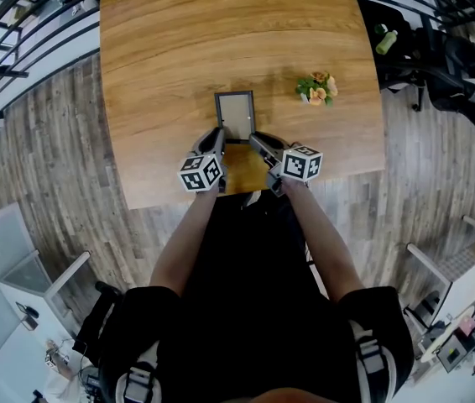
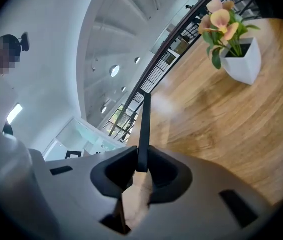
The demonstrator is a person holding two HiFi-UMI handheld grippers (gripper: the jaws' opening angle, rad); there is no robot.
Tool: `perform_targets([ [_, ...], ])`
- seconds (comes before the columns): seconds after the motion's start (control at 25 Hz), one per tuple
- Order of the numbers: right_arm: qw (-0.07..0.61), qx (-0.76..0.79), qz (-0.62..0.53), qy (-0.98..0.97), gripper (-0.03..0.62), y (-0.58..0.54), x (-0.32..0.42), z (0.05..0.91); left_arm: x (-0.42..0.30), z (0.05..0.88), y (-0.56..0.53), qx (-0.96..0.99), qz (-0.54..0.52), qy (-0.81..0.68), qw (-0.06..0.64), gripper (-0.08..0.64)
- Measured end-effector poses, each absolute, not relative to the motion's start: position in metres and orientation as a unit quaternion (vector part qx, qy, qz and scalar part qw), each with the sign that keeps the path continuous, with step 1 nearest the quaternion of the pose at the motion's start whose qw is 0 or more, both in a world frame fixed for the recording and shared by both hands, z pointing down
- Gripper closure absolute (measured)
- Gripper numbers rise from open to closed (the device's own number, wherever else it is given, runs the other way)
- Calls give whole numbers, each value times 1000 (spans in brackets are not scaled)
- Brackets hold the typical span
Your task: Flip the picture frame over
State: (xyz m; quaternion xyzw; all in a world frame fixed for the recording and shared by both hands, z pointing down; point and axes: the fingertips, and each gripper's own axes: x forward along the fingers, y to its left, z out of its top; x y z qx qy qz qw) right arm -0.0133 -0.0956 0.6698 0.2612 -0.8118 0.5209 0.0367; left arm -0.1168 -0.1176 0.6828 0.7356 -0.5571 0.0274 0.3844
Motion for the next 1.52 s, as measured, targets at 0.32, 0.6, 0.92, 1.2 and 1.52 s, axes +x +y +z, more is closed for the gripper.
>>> perform_targets([
  [0.32,66,315,459,-828,518,-101,1,669,-98,674,-125,751,37,-539,378,434],
  [0.6,116,350,387,-845,518,-114,5,669,-80,646,-138,766,-8,-506,396,425],
  [0.92,219,350,226,-882,518,-109,-2,661,-67,638,-142,761,-39,-480,434,425],
  [1.2,257,339,160,-890,518,-102,-7,655,-57,631,-142,754,-76,-454,469,425],
  [1.52,294,322,92,-895,517,-95,-16,650,-53,629,-144,732,-103,-447,503,391],
])
